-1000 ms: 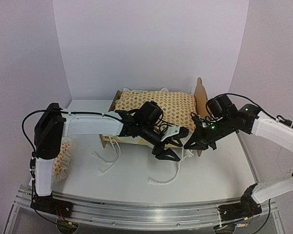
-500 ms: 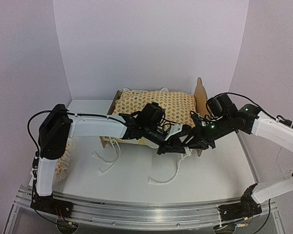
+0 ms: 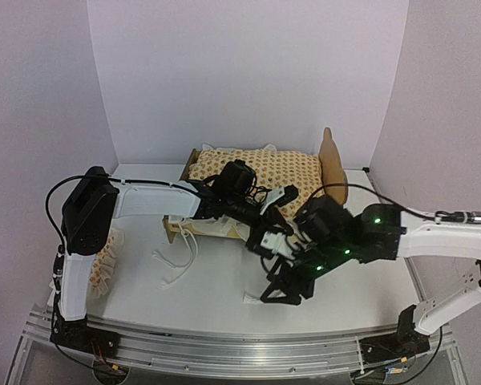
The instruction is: Set up the pet bed
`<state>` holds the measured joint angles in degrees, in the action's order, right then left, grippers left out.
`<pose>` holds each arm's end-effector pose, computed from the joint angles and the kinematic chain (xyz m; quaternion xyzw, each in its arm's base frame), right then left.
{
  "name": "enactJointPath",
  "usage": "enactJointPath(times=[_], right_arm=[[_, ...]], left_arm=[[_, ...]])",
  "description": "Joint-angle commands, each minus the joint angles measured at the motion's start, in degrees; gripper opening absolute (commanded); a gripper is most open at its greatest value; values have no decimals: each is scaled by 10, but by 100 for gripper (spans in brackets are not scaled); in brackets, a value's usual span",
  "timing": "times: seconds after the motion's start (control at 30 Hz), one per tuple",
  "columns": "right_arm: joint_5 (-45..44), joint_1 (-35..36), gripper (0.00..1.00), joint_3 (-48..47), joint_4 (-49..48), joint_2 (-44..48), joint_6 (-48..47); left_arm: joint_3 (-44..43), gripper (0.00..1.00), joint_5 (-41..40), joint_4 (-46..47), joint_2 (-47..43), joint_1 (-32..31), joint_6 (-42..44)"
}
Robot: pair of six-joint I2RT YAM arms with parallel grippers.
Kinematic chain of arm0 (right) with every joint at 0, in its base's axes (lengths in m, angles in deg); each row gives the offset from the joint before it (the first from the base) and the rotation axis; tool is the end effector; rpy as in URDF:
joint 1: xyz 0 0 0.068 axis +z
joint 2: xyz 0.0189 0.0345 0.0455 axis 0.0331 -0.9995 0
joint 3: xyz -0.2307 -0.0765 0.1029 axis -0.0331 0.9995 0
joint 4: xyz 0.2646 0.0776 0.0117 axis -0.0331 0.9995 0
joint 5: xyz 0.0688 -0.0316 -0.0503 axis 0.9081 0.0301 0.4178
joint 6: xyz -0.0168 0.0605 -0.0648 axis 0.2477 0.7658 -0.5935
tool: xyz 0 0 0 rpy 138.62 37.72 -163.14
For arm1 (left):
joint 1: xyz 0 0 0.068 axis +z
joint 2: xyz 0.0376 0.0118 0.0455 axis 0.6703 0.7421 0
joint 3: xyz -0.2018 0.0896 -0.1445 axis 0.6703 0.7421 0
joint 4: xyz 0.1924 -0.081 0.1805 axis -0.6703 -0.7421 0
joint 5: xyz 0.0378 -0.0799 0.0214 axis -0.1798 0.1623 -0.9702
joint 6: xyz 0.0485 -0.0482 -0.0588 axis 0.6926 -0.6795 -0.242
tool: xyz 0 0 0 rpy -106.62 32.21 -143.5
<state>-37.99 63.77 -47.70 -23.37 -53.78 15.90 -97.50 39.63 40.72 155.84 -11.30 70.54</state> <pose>0.1236 0.3112 0.2319 -0.5485 0.7508 0.2649 0.2554 0.2690 -0.4522 0.1880 0.5997 0.5793 -0.4463 0.3251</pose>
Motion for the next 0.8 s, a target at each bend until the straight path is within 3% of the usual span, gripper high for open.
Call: enactJointPath(times=[0.0, 0.13, 0.2, 0.43, 0.53, 0.6, 0.67, 0.77], right_arm=[[-62, 20, 63, 16, -74, -81, -157], [-150, 18, 71, 37, -162, -149, -187], [-152, 3, 74, 29, -178, -186, -181], [-142, -25, 72, 7, -194, -267, -161], [-138, -26, 65, 2, -193, -293, -154], [-126, -26, 56, 8, -191, -302, -144], [-103, -25, 39, 22, -187, -298, -133], [-85, -21, 2, 40, -179, -279, -117]], left_arm=[[5, 0, 4, 7, 6, 11, -12], [3, 0, 11, -1, 11, 15, 2], [1, 0, 13, 0, 13, 14, 4], [-1, 0, 20, 2, 16, 14, 9], [-2, 0, 22, -1, 17, 14, 9], [-1, 0, 23, 0, 16, 14, 8], [-2, 0, 23, 0, 16, 14, 8], [-3, 0, 23, -1, 17, 14, 10]])
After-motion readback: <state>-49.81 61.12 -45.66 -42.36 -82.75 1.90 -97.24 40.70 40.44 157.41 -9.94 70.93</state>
